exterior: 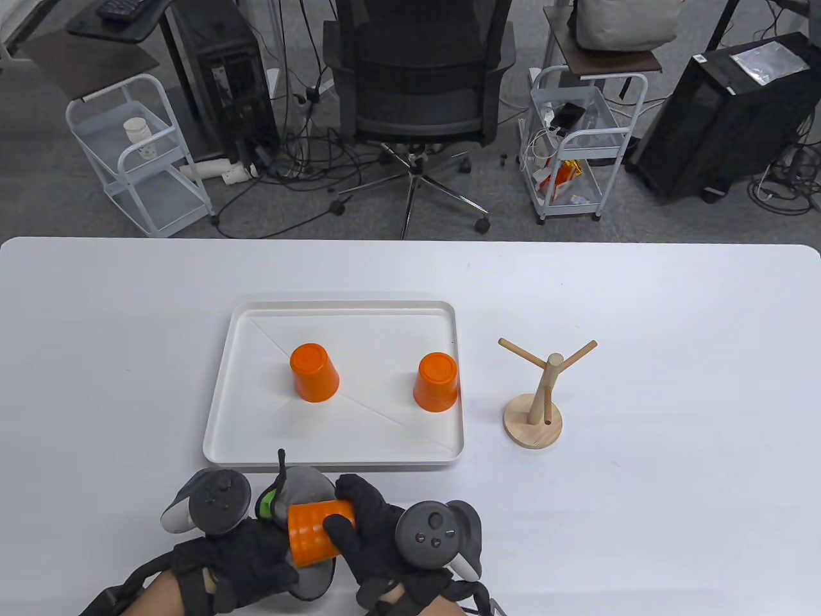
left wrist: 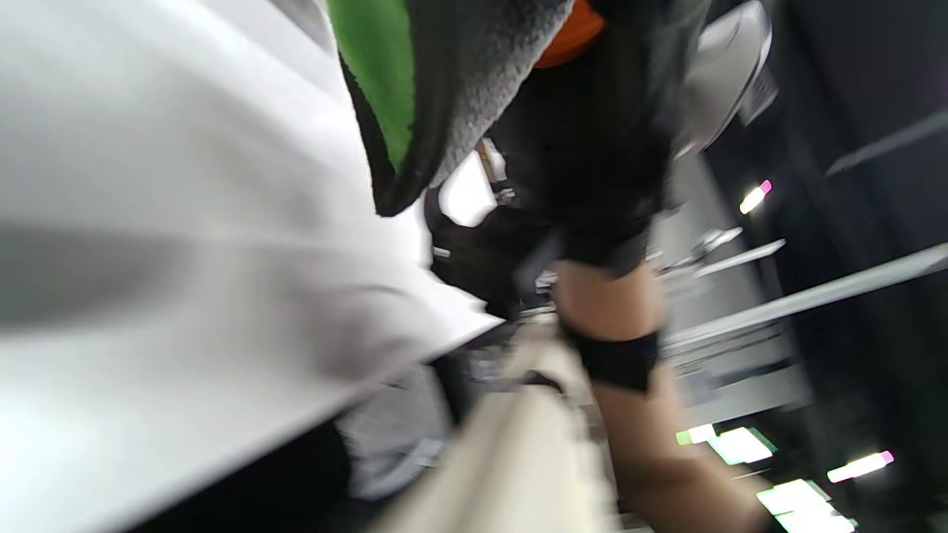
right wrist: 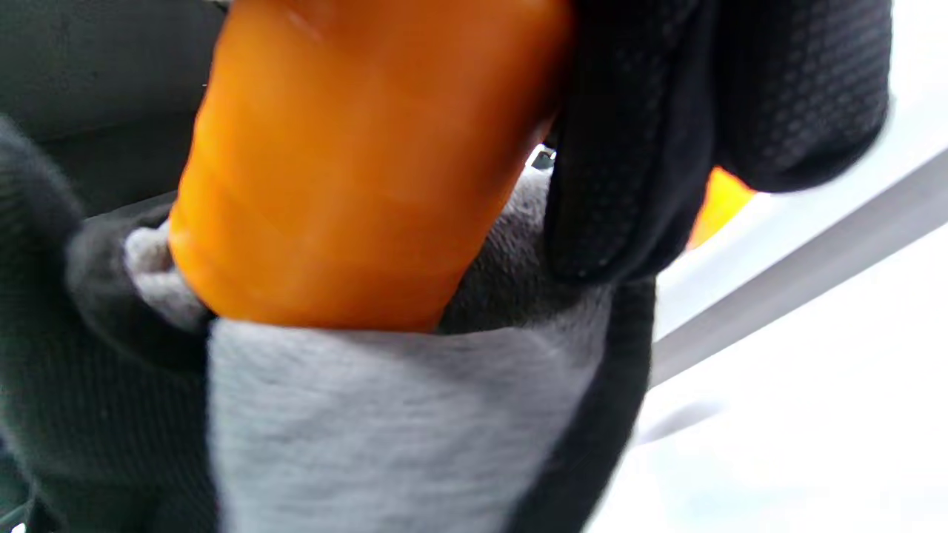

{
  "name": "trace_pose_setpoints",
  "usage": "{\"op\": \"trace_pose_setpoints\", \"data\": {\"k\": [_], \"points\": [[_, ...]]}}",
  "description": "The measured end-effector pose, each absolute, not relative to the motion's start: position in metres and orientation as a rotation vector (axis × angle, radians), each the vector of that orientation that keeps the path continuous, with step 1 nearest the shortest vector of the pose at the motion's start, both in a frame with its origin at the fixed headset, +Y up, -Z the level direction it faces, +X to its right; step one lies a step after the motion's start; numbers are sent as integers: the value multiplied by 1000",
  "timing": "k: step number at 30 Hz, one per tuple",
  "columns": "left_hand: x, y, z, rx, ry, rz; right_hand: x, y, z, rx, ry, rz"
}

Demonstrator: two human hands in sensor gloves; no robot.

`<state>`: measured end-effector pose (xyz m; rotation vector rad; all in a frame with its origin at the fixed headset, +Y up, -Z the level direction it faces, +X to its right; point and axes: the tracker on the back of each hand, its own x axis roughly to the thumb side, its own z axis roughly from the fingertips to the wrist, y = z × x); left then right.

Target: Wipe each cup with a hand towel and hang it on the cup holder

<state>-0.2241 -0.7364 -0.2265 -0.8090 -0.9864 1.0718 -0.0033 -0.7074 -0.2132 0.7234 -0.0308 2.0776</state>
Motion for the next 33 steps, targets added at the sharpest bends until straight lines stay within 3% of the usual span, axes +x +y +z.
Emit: {"op": "trace_pose_setpoints", "data": {"k": [5, 11, 23, 33], "points": [[-230, -744, -233, -913, -965, 1330, -3, -706, -213, 732, -54, 2079], [-248, -731, -238, -804, -934, 1474, 3, -699, -212, 749, -172, 2094], [-281, -707, -241, -496, -854, 1425, 11, -694, -212, 727, -237, 2067], [-262, -715, -235, -552, -826, 1312, 6, -695, -209, 768, -223, 2086]]}}
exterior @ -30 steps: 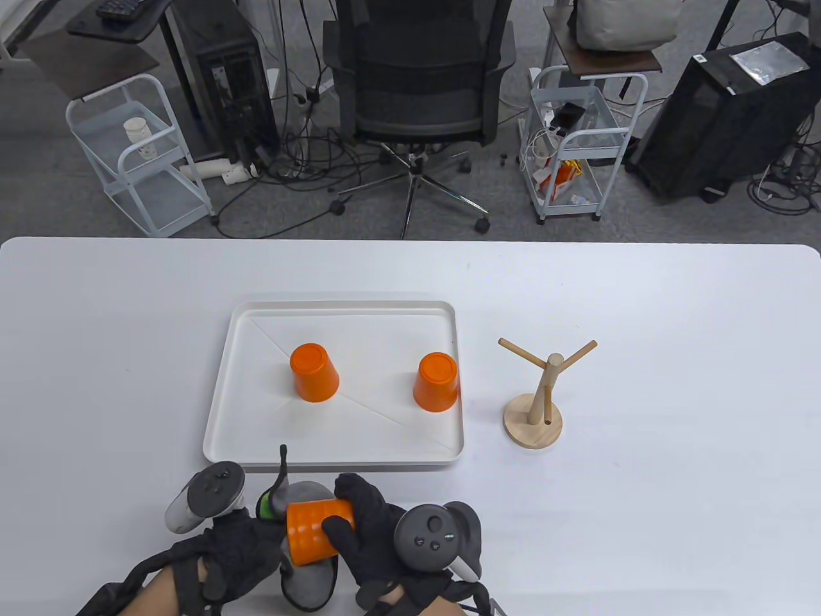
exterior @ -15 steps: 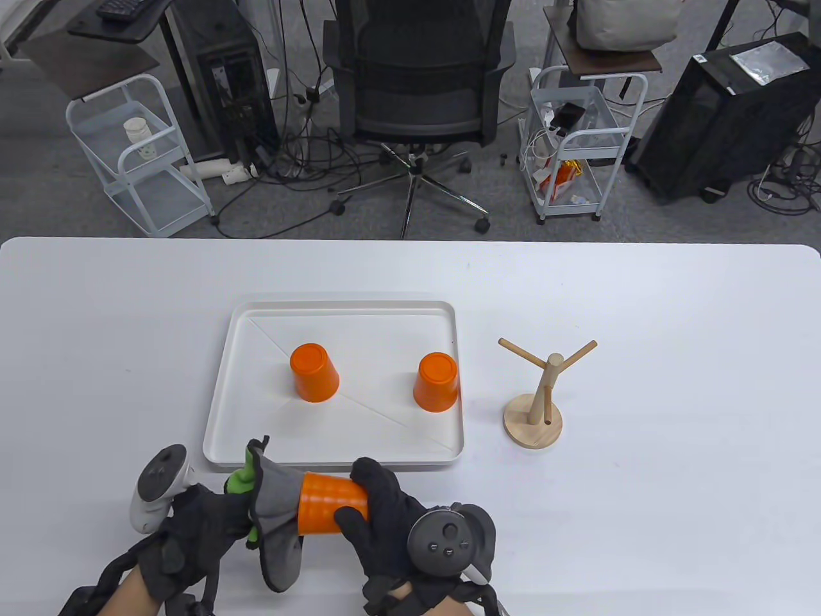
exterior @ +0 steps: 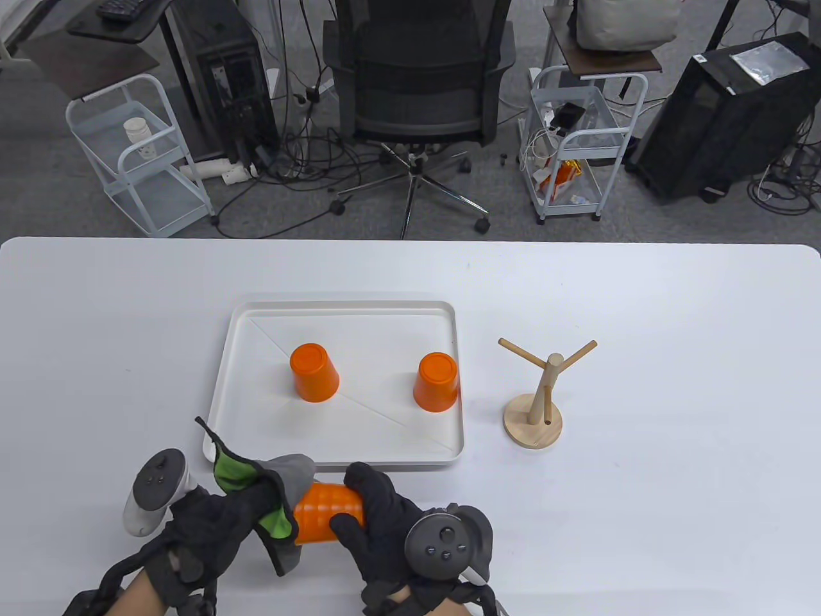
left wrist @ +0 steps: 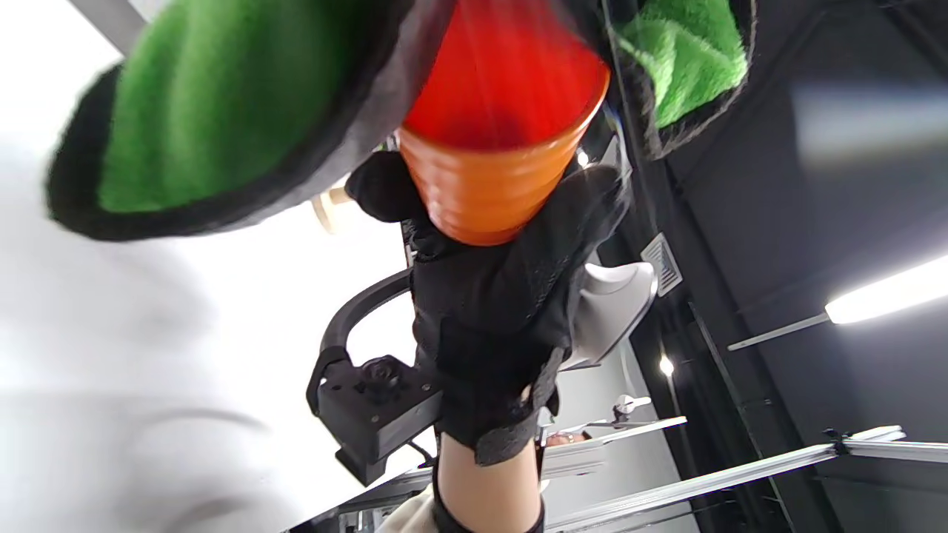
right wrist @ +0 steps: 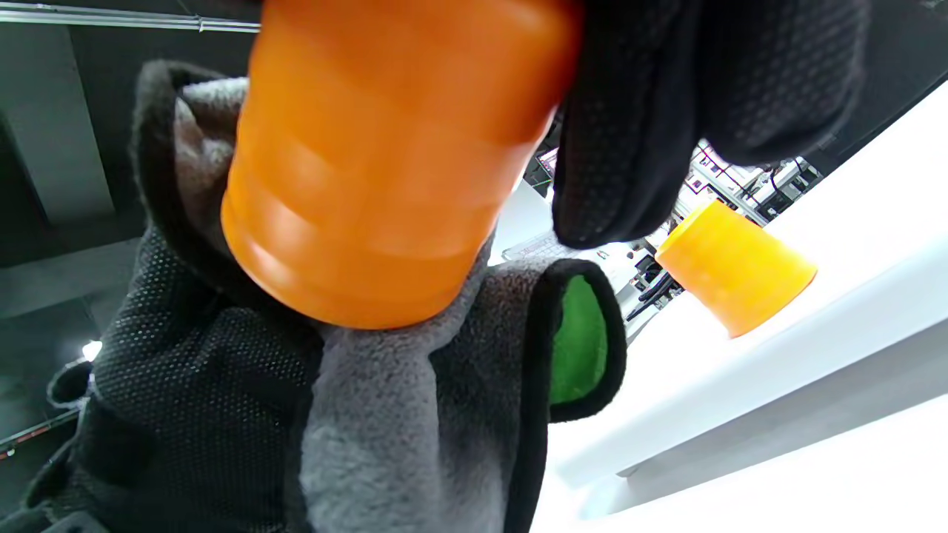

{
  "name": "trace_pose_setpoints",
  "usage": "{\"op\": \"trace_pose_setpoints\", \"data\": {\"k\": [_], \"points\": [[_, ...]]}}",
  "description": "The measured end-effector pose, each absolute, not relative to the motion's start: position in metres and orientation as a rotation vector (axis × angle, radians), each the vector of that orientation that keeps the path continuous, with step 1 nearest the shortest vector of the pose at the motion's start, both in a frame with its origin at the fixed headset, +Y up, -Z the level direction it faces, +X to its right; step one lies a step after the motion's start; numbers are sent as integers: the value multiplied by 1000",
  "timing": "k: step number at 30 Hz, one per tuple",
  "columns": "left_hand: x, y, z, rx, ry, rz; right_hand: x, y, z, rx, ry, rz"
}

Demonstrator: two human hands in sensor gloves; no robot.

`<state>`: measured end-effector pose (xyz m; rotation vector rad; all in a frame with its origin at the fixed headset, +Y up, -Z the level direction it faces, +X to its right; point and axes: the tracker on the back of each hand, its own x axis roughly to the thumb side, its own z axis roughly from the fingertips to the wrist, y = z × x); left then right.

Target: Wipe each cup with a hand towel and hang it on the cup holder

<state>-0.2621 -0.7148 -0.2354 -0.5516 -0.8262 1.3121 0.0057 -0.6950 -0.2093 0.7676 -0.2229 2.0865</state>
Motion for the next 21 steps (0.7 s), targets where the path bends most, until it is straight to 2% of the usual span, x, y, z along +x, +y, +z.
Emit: {"op": "trace_pose_setpoints", "data": {"k": [12, 21], "points": [[-241, -721, -229, -591, -759, 1167, -5, -700, -208, 758, -168, 2129], [-230, -712, -220, -438, -808, 821, -1, -711, -216, 600, 14, 2031]]}}
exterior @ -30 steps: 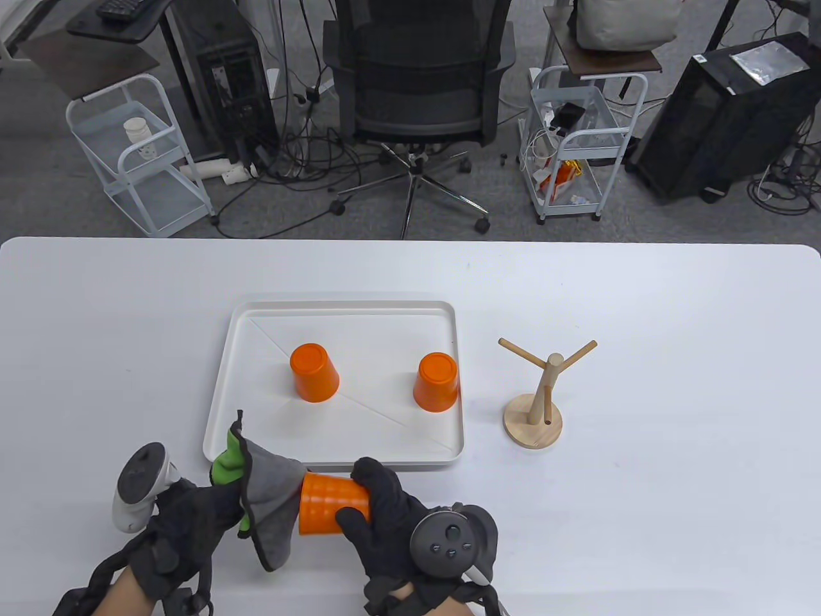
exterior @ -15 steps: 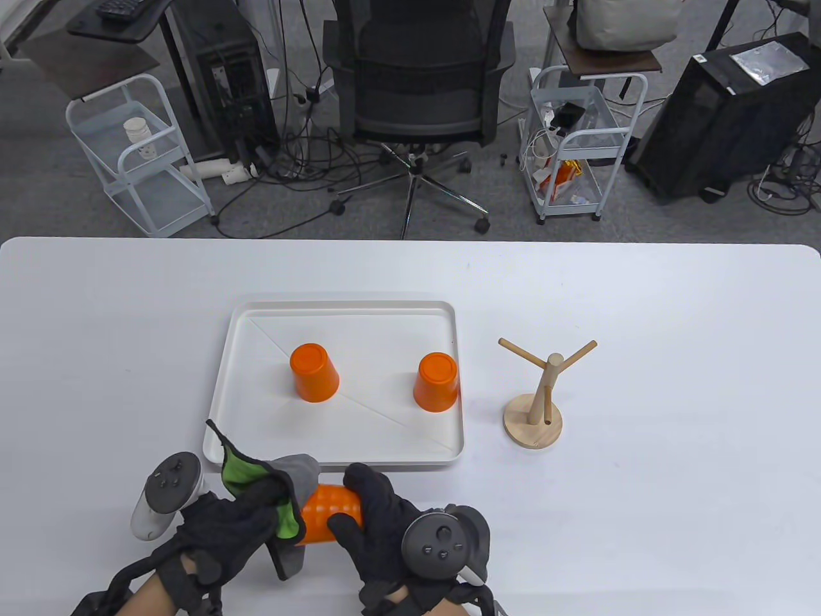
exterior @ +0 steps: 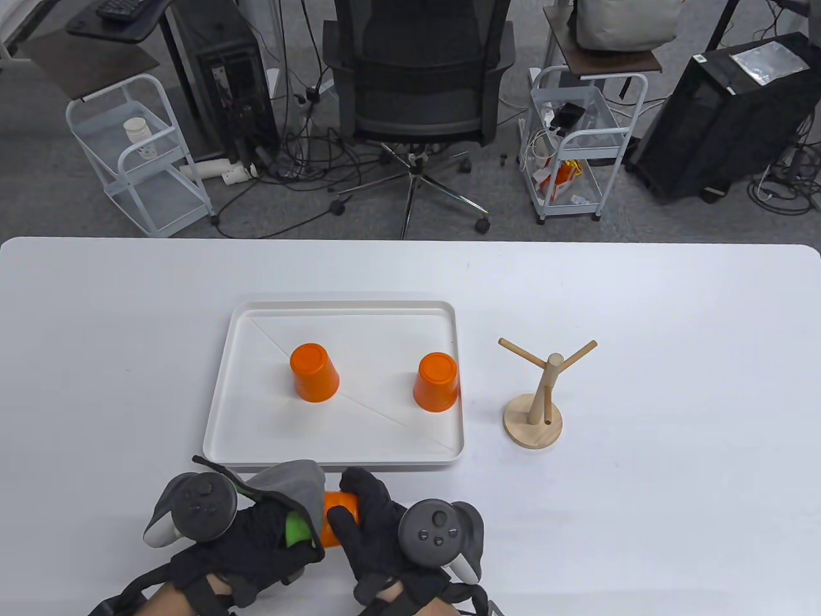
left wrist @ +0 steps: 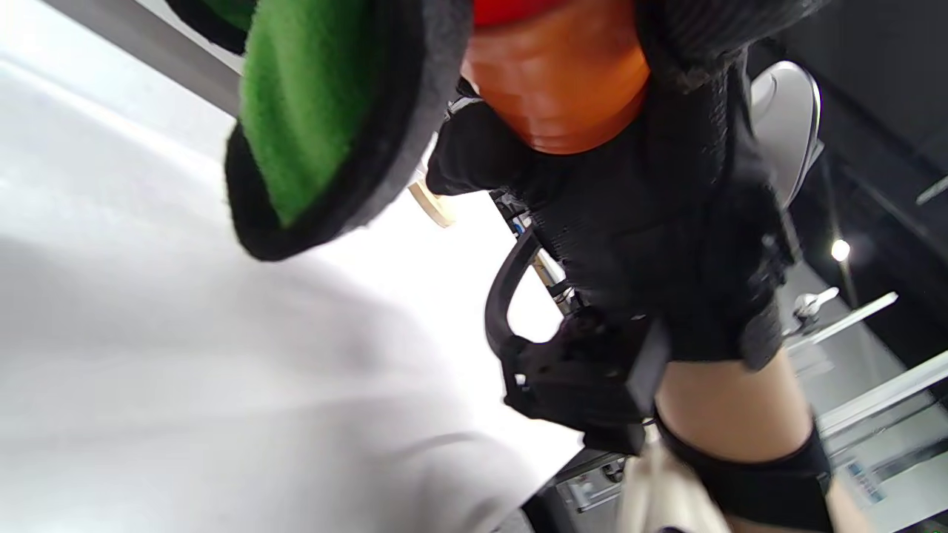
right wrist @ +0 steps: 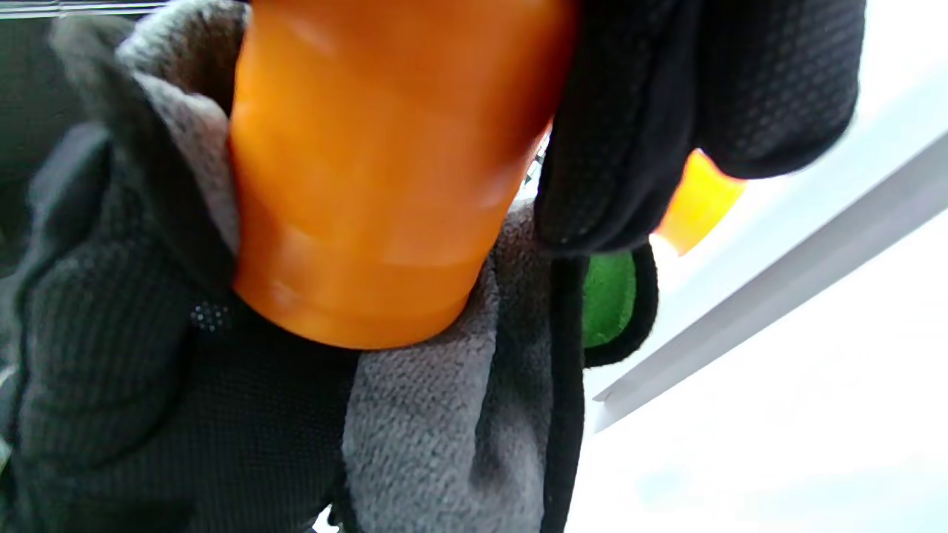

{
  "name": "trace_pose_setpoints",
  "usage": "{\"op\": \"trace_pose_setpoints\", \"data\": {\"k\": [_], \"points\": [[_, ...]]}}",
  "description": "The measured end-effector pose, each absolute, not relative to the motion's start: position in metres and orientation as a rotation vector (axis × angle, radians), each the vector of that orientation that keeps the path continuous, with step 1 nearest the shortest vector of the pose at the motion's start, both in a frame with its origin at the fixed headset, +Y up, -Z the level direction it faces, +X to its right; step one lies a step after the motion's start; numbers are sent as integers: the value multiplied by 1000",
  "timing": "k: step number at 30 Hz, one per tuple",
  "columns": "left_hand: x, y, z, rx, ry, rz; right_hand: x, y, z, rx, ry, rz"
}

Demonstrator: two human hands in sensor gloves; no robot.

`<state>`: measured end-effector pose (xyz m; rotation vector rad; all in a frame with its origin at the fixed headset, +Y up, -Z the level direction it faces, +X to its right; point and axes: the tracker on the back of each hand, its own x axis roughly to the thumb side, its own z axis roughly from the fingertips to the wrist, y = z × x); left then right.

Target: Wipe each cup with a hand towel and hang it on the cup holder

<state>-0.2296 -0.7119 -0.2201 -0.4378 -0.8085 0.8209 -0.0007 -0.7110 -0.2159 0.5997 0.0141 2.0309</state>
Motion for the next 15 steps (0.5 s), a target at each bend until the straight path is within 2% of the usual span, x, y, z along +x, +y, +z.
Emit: {"op": "trace_pose_setpoints", "data": {"k": [12, 15], "points": [[-218, -708, -207, -255, -905, 466, 8, -725, -223, 426, 238, 1899], [-219, -711, -209, -298, -895, 539, 8, -726, -223, 433, 232, 1893]]}}
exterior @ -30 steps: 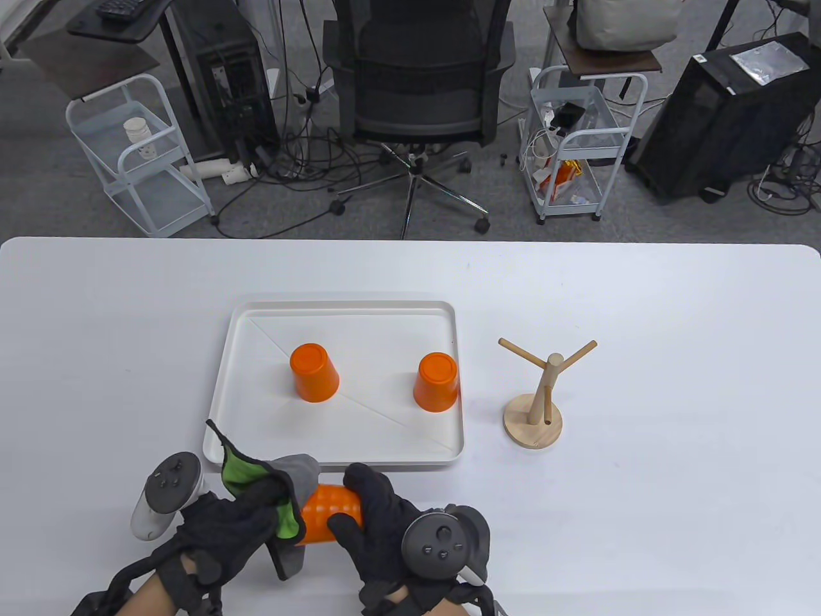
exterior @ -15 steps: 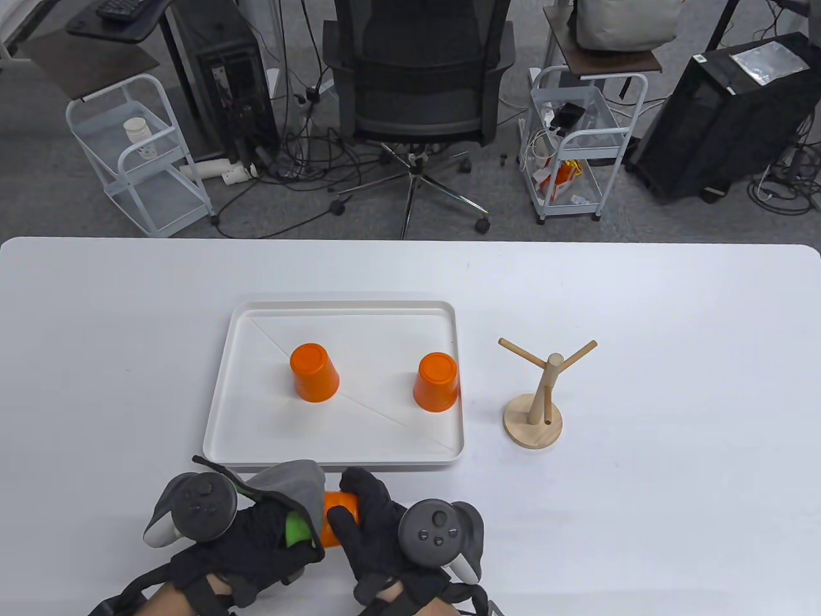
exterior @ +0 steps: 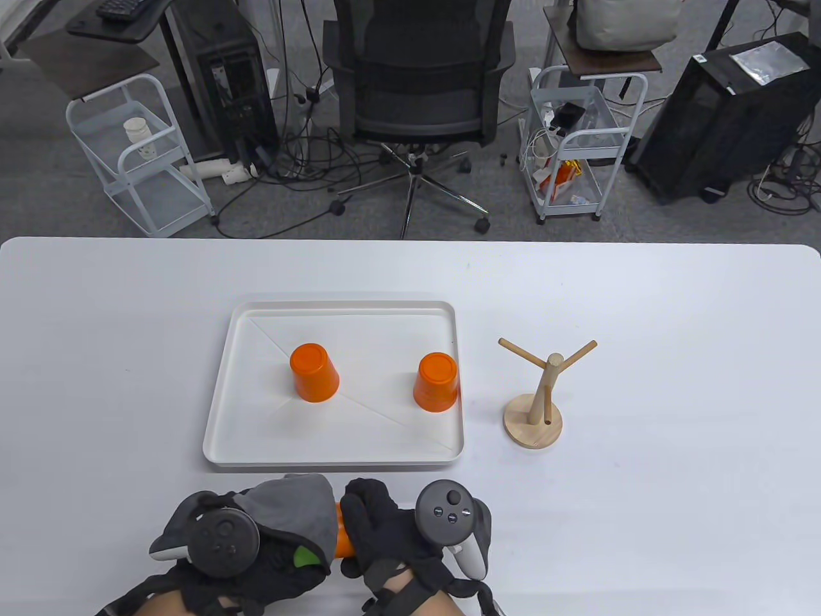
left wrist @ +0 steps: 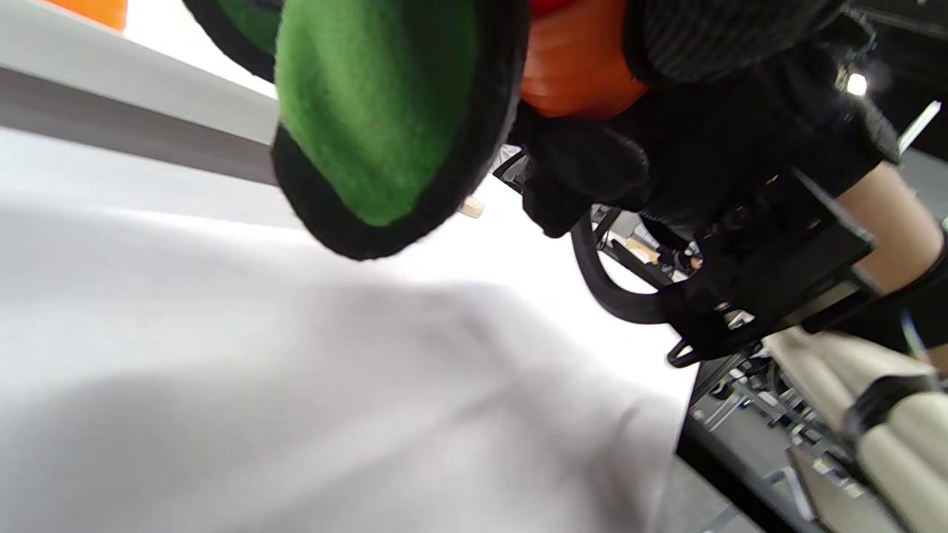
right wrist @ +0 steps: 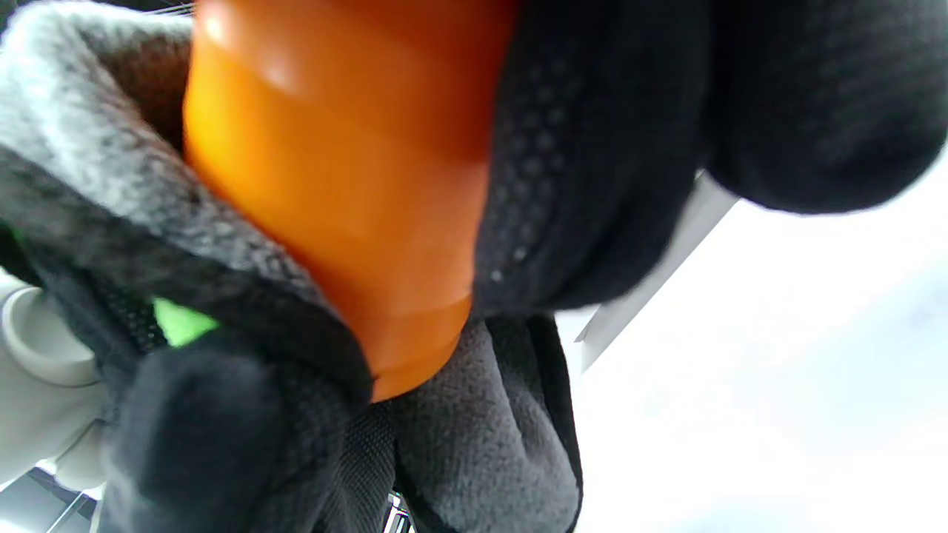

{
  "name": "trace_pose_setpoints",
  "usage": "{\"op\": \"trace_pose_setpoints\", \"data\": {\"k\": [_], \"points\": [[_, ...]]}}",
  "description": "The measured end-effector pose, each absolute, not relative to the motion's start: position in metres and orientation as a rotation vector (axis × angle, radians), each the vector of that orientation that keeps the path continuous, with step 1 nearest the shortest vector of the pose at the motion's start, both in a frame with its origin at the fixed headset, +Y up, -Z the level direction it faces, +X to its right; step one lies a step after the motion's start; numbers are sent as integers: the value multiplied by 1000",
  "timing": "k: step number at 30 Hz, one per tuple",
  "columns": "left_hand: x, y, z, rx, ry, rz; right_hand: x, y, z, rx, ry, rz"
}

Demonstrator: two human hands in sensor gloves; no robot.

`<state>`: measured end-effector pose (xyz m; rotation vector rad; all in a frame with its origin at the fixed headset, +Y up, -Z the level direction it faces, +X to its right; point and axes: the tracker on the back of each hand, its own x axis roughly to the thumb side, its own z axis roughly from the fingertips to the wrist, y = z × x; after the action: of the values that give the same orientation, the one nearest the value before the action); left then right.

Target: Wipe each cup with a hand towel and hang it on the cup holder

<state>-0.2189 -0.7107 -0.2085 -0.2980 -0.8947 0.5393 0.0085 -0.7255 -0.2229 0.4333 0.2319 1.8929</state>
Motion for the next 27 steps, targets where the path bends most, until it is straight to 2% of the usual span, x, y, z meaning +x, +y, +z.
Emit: {"op": "trace_pose_setpoints", "data": {"k": [11, 18, 23, 27], "points": [[-228, -724, -224, -525, -836, 916, 1, -714, -216, 687, -19, 1984], [-231, -737, -230, -689, -787, 1150, -5, -710, -211, 803, -82, 2024], [-230, -737, -229, -683, -801, 1117, -3, -711, -212, 764, -55, 2015], [-228, -732, -226, -605, -813, 990, -2, -715, -215, 672, 34, 1985]]}}
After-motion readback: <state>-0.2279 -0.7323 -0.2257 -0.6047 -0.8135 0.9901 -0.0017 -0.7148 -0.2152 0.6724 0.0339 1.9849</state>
